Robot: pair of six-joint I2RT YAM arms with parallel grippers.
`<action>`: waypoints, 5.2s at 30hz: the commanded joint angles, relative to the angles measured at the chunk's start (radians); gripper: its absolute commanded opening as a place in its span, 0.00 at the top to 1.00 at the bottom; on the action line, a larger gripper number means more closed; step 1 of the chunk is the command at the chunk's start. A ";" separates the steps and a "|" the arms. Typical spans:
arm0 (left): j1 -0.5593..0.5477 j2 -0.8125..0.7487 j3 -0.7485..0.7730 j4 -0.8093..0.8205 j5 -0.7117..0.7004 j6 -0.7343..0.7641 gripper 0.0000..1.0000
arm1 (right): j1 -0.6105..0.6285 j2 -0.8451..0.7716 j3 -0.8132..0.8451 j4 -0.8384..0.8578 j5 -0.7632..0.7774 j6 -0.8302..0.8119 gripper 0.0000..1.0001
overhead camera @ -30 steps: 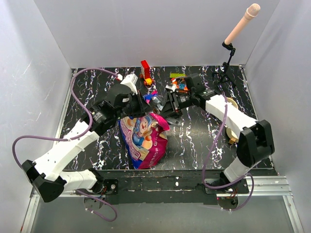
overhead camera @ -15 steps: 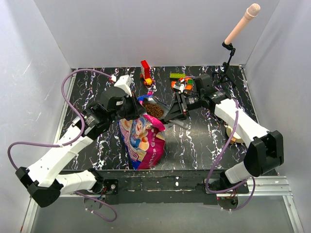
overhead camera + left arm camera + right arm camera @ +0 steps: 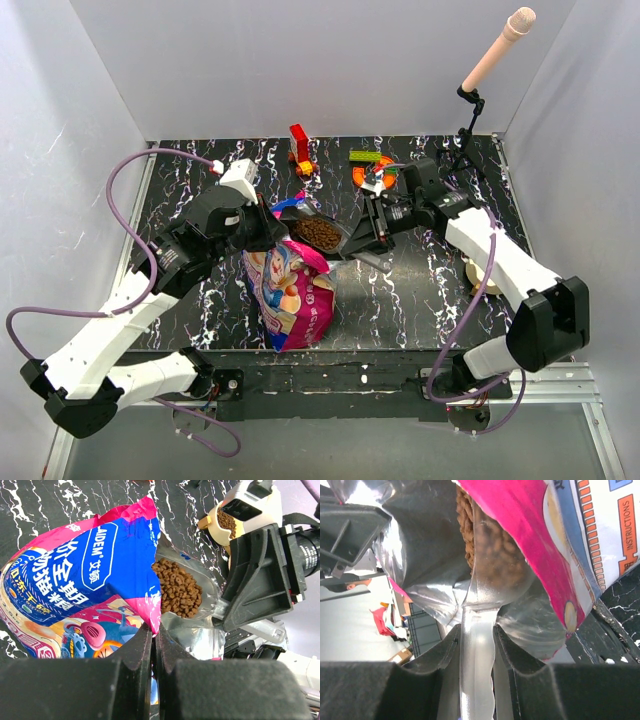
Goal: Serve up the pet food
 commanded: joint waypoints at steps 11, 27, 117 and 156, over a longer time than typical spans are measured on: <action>0.005 -0.051 -0.003 0.097 0.005 -0.011 1.00 | 0.035 -0.072 0.007 -0.048 0.009 0.016 0.99; 0.005 -0.071 0.002 0.097 0.003 -0.022 1.00 | 0.018 -0.124 -0.101 0.204 -0.075 0.150 0.99; 0.005 -0.121 0.038 0.149 0.106 0.102 1.00 | -0.925 -0.811 -1.014 1.084 0.244 0.734 0.99; 0.005 -0.135 0.042 0.103 0.140 0.176 1.00 | -1.321 -0.920 -1.100 0.570 0.207 0.543 0.99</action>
